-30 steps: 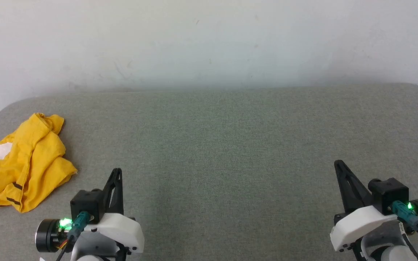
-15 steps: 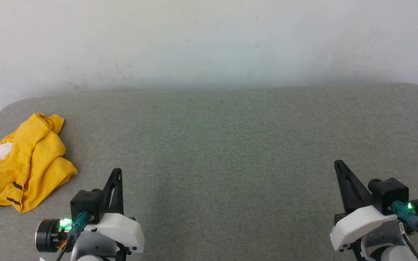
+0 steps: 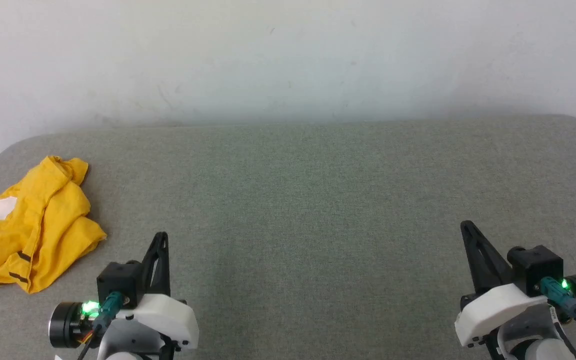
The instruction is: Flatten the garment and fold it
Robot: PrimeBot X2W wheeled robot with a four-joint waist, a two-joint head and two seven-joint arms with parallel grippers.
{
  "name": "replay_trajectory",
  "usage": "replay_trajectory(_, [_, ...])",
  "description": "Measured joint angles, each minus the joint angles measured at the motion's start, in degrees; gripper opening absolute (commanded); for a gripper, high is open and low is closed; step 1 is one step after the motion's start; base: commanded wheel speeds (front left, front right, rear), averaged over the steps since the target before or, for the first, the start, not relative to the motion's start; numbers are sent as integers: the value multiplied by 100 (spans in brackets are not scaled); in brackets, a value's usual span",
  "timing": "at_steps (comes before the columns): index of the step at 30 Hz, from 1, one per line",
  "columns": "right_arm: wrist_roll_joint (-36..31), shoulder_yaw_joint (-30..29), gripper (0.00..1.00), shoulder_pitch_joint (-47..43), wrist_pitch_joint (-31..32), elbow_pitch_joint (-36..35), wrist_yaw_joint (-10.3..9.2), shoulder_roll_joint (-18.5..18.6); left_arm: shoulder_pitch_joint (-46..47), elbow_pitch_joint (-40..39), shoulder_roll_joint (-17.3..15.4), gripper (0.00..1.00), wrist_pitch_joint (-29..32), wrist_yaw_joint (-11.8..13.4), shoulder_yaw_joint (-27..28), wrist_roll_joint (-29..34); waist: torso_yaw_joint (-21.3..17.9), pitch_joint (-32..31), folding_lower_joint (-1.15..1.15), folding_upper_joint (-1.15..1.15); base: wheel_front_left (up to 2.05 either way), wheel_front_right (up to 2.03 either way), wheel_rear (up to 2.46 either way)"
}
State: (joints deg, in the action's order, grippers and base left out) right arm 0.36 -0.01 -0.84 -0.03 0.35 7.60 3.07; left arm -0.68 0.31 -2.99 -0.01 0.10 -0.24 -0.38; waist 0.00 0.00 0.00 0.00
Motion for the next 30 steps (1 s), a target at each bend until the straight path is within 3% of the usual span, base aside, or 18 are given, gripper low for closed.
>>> replay_trajectory(22, [0, 0, 0, 0, 0, 0, 0, 0, 0, 0, 0, 0, 0, 0, 0, 0, 0, 0, 0, 0, 0, 0, 0])
replay_trajectory(23, [1, 1, 100, -2, -1, 2, 0, 1, -2, 2, -1, 100, 0, 0, -2, -1, 0, 0, 0, 0, 0, 0, 0])
replay_trajectory(30, [11, 0, 100, -8, -9, 15, 1, 3, -5, 13, -1, 100, -3, 0, -16, -2, -1, 2, 0, 0, 0, 0, 0])
